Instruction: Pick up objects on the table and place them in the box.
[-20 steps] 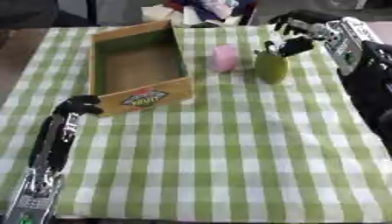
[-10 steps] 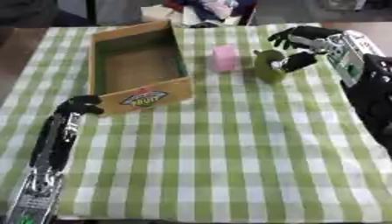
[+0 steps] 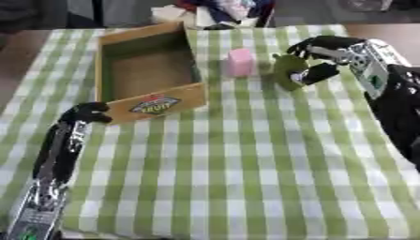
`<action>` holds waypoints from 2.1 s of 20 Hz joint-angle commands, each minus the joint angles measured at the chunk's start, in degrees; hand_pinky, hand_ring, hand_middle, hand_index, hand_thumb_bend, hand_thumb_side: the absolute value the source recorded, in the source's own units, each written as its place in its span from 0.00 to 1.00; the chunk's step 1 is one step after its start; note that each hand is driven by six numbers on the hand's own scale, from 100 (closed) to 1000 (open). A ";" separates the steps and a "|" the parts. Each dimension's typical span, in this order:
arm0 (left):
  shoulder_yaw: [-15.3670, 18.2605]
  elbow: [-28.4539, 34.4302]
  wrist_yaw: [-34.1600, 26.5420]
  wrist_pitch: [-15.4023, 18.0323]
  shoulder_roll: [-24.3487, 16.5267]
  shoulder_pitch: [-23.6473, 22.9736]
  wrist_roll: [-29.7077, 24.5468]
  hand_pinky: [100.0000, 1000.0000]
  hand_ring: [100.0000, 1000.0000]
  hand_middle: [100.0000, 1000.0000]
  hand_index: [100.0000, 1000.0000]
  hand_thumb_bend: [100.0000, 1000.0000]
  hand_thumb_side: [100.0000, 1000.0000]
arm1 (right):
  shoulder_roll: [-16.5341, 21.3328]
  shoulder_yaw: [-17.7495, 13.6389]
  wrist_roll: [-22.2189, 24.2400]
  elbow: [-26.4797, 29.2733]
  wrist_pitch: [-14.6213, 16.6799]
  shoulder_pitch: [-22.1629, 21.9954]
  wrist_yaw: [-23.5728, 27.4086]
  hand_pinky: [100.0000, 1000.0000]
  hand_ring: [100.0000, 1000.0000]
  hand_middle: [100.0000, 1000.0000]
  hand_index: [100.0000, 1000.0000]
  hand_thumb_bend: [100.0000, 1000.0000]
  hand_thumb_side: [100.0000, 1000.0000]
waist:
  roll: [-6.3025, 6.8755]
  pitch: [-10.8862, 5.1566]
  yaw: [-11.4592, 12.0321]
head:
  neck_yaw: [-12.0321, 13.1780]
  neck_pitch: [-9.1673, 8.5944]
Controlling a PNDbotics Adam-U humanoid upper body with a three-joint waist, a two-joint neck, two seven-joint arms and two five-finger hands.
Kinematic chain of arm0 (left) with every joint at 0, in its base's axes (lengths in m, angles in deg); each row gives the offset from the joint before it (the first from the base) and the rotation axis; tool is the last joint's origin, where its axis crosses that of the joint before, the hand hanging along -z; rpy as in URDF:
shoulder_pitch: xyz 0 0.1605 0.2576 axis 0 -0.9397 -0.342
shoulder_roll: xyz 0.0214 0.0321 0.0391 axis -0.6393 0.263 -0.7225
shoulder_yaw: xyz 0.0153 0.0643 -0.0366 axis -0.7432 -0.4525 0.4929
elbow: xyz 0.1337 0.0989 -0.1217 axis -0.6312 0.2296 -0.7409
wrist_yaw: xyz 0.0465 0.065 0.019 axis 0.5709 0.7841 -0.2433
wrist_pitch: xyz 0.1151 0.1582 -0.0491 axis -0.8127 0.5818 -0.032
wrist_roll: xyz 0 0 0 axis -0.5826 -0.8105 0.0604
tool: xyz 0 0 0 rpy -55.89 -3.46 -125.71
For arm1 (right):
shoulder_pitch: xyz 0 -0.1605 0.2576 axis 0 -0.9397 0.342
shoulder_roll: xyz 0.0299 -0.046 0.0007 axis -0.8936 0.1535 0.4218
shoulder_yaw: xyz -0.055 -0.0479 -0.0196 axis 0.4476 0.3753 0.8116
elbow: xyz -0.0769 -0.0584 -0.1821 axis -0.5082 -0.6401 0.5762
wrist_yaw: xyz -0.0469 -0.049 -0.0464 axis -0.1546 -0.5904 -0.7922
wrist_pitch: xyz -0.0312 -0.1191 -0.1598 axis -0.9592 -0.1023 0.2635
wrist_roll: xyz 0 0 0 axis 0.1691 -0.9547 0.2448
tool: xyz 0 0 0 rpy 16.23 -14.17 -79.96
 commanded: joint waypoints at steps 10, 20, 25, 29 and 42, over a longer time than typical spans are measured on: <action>0.48 0.73 0.18 0.06 -0.70 0.18 0.12 0.83 0.59 0.62 0.72 0.00 0.91 | -0.62 -0.97 -5.80 -0.71 -1.87 1.30 -3.14 0.70 0.69 0.53 0.68 0.03 0.25 | 0.07 -0.84 0.32 | 0.02 0.30; 0.49 0.74 0.15 0.07 -0.67 0.27 0.10 0.83 0.58 0.62 0.72 0.00 0.91 | -1.05 -1.11 -9.87 -0.25 -1.59 1.52 -4.42 0.63 0.55 0.23 0.39 0.00 0.00 | 0.05 -0.82 0.52 | 0.13 0.30; 0.45 0.75 0.12 0.06 -0.70 0.33 0.05 0.83 0.58 0.62 0.72 0.00 0.91 | -0.89 -0.69 -10.04 2.54 -0.91 2.40 -2.00 0.62 0.52 0.19 0.36 0.00 0.00 | -0.06 -0.89 0.51 | 0.12 0.30; 0.40 0.73 0.10 0.06 -0.74 0.28 -0.04 0.83 0.58 0.61 0.72 0.00 0.91 | -1.16 -0.18 -9.49 5.39 -0.79 4.34 0.15 0.62 0.52 0.19 0.35 0.00 0.00 | -0.13 -1.02 0.54 | 0.00 0.30; -0.35 0.48 0.00 0.14 -0.64 0.19 -0.75 0.83 0.58 0.61 0.72 0.00 0.91 | -9.38 1.05 -7.71 8.67 -0.15 12.34 1.51 0.62 0.52 0.20 0.37 0.00 0.00 | -0.33 -1.18 1.02 | -1.11 0.30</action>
